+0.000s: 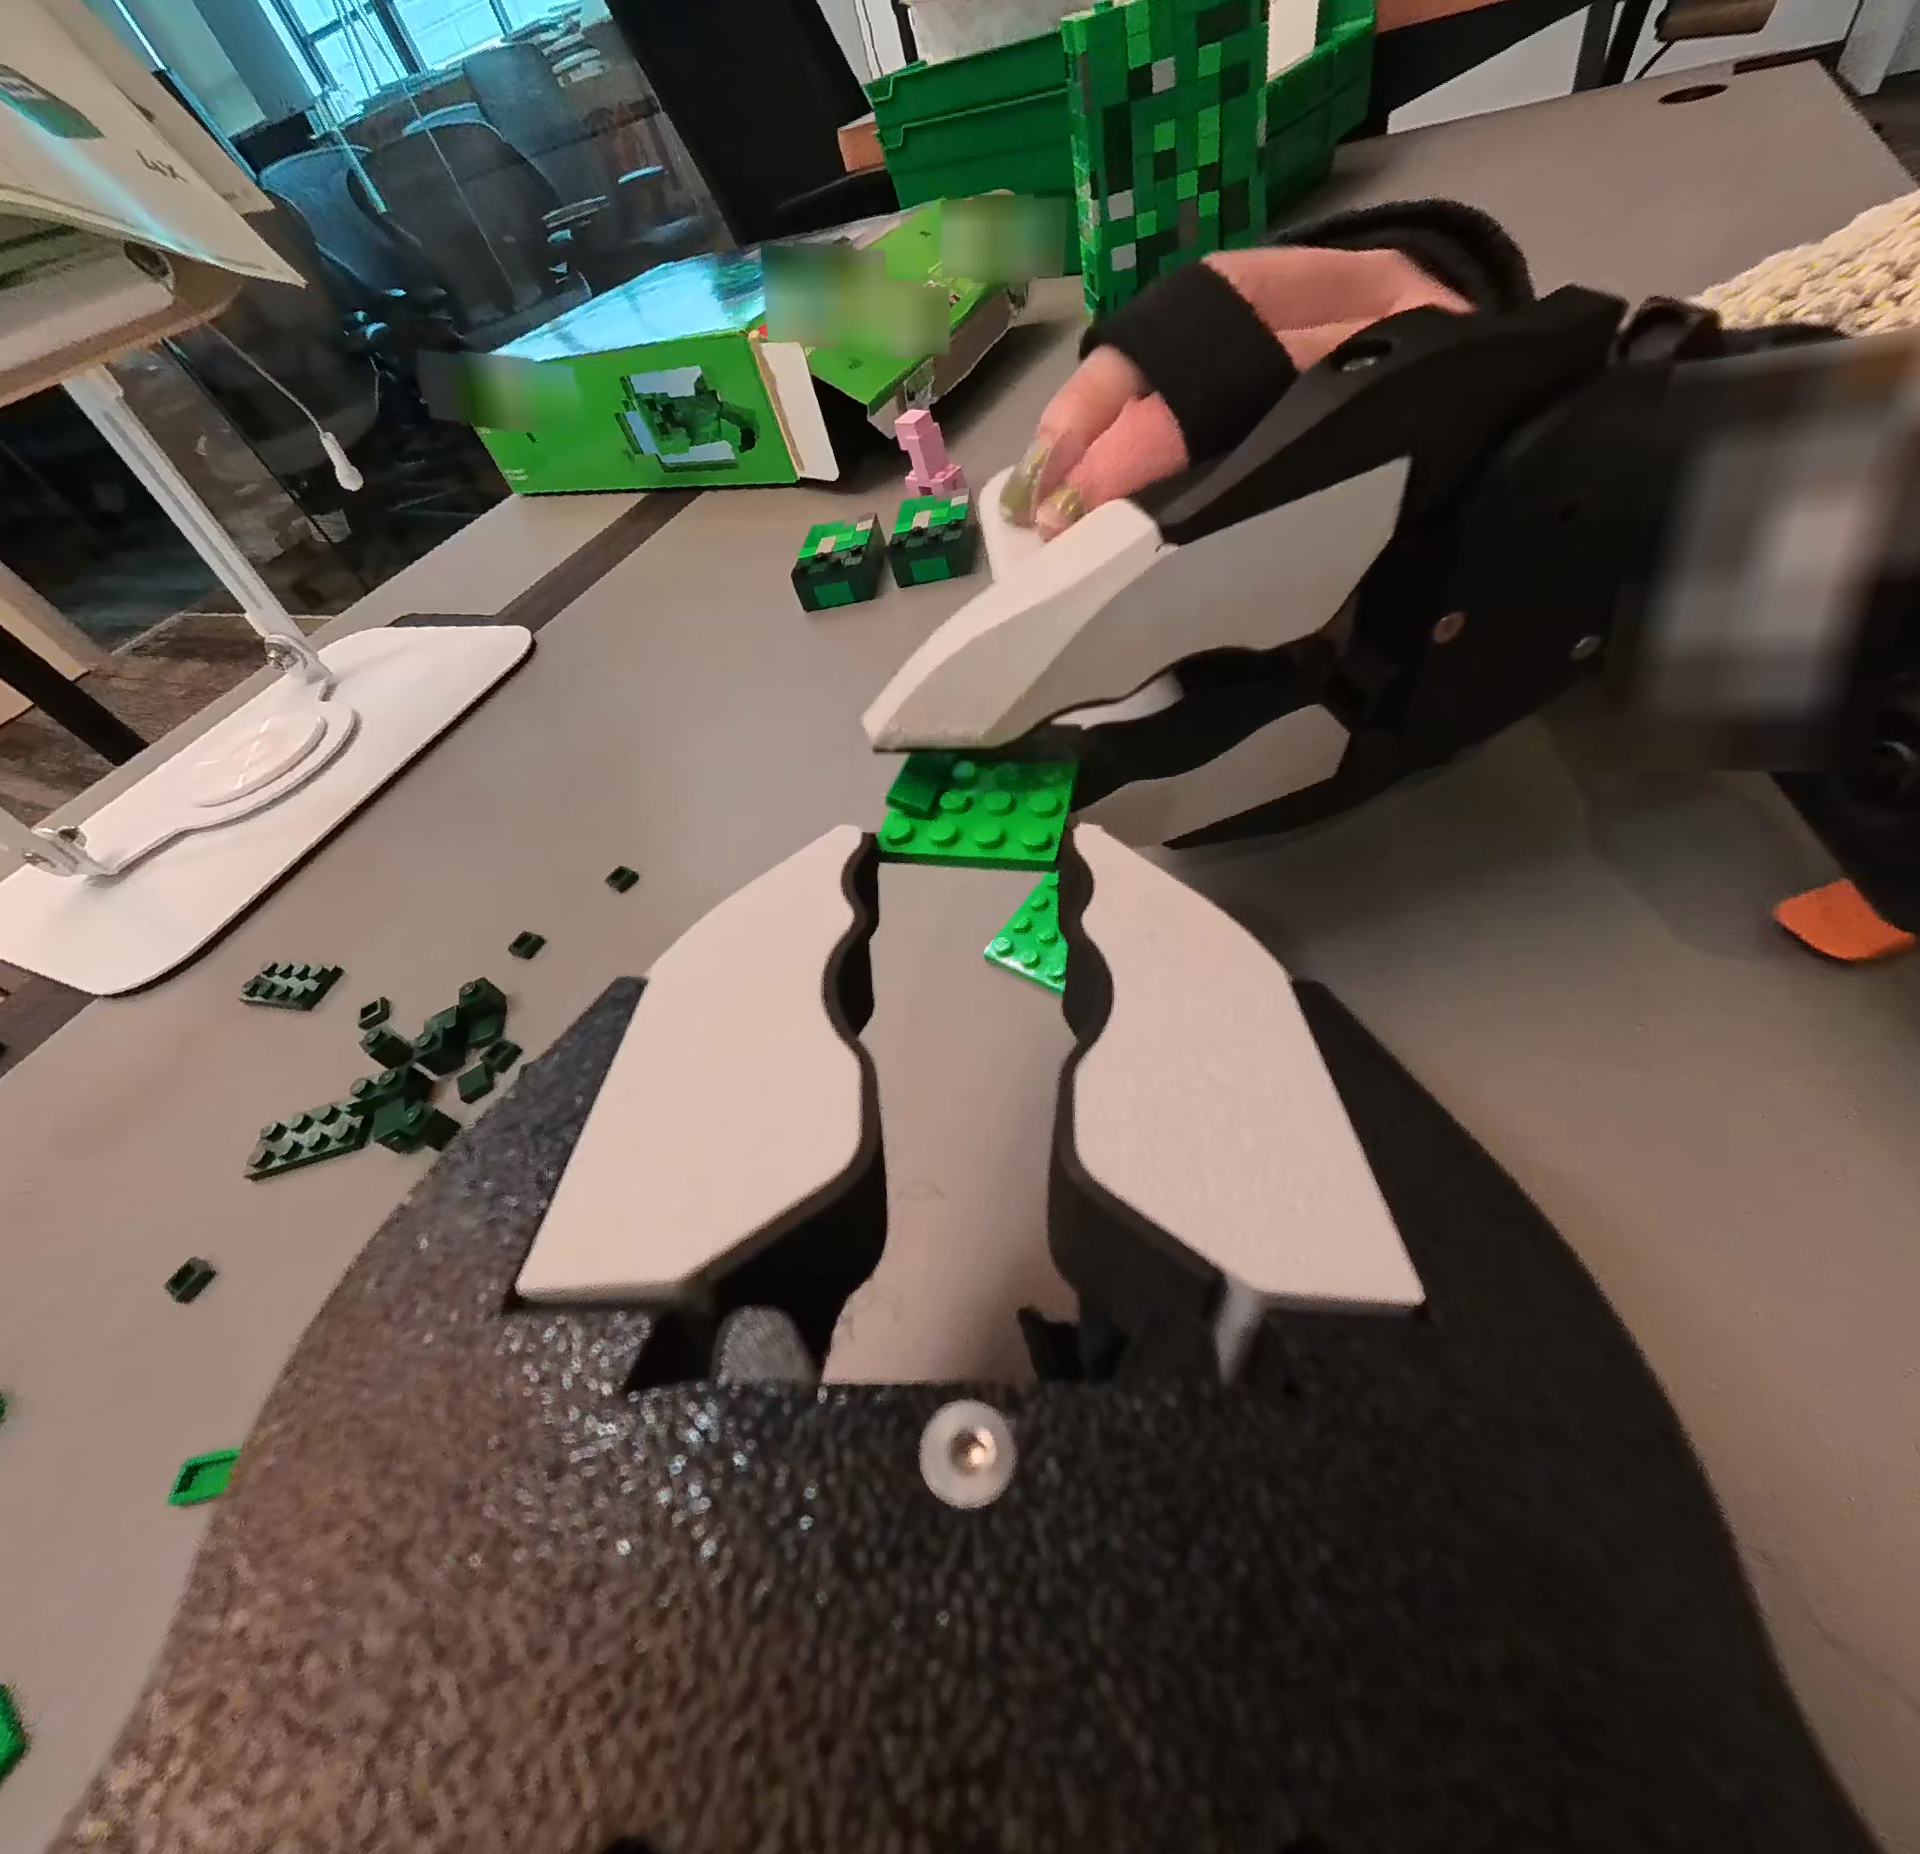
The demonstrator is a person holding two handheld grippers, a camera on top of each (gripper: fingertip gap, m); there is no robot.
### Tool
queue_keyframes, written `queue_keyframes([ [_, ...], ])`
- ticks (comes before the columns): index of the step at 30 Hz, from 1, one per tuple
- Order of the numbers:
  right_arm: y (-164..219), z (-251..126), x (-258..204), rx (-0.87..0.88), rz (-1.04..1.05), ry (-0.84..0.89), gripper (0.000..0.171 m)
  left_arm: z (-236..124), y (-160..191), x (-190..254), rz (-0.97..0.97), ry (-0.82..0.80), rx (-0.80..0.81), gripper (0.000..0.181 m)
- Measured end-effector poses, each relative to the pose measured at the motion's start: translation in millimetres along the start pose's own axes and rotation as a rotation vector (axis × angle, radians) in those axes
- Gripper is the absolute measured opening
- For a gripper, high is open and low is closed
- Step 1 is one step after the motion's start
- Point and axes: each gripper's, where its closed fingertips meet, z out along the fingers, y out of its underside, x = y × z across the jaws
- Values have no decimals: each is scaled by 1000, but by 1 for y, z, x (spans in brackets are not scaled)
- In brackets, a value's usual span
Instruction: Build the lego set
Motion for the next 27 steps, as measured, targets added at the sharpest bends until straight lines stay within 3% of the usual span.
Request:
queue_keyframes([
  [27, -11, -14, -5, 130, 52, -94, 8, -2, 0, 12, 27, 116, 10, 33],
])
